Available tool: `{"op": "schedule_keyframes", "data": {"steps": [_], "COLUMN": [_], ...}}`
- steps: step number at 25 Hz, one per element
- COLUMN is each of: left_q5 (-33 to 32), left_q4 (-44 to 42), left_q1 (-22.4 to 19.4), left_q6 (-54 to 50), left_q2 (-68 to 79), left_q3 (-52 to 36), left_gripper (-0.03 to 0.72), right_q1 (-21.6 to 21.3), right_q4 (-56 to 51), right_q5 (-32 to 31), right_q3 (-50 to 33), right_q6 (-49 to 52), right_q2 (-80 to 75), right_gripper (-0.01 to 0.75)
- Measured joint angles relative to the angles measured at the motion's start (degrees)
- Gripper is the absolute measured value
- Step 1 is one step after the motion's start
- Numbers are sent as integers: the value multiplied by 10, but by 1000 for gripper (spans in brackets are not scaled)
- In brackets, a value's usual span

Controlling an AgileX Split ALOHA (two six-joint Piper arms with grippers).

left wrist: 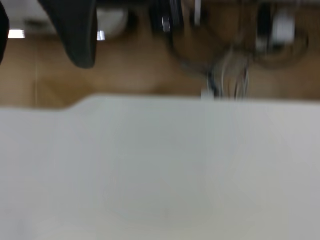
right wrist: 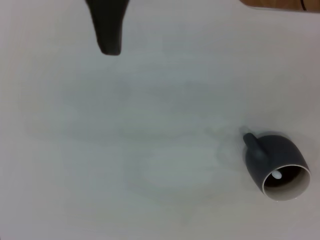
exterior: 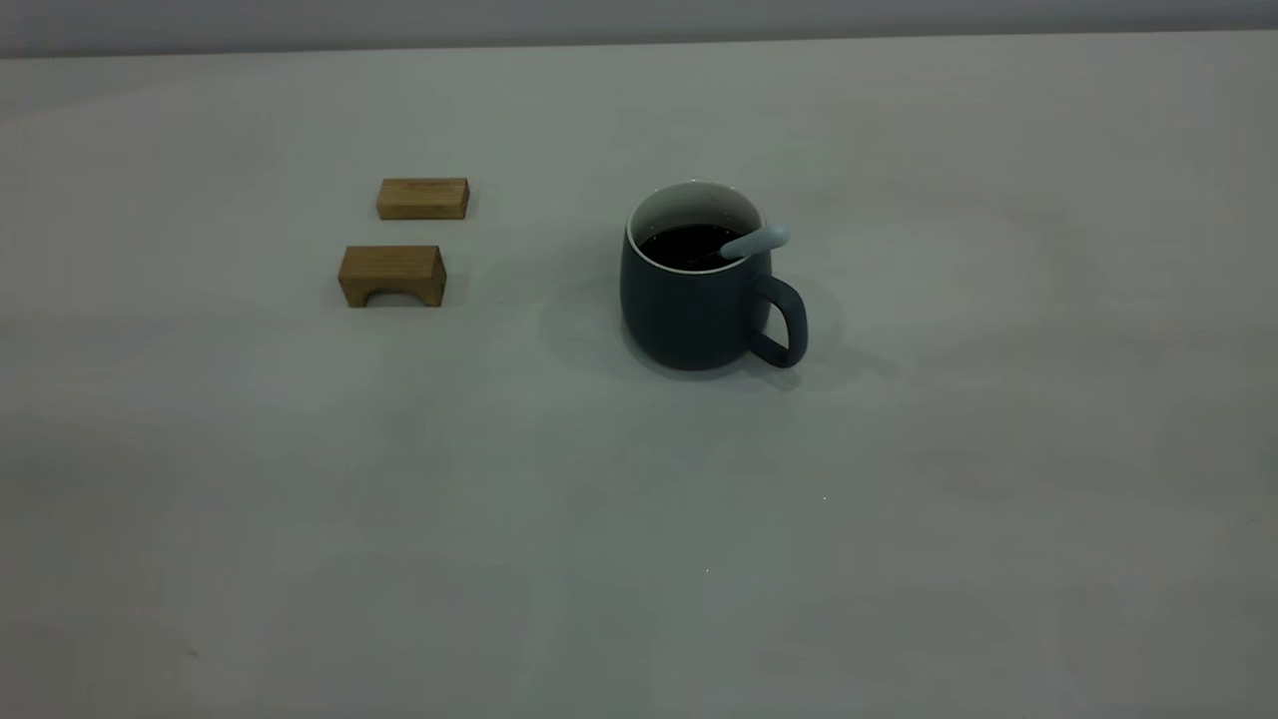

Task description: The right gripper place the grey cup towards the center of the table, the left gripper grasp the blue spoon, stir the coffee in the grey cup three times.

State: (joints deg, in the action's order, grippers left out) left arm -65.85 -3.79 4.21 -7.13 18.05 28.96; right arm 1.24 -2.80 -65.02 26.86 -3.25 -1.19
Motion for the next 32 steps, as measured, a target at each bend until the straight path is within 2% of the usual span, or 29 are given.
{"op": "schedule_keyframes", "data": {"steps": [4, 11, 16, 32], "left_q5": [13, 13, 12, 11], "left_q4": [3, 3, 6, 27], "left_q1": [-18, -27, -42, -42], "left_q6": [37, 42, 44, 52], "left_q2": [-72, -152, -162, -191], "left_q3": [-11, -11, -11, -11], "left_gripper": [405, 405, 405, 405], "right_q1": [0, 0, 0, 0], "right_q4": [0, 0, 0, -1], "right_q5": [0, 0, 0, 0], "right_q3": [0, 0, 0, 0], "right_q6": [0, 0, 0, 0], "right_q2": [0, 0, 0, 0], "right_gripper": [587, 587, 587, 587]}}
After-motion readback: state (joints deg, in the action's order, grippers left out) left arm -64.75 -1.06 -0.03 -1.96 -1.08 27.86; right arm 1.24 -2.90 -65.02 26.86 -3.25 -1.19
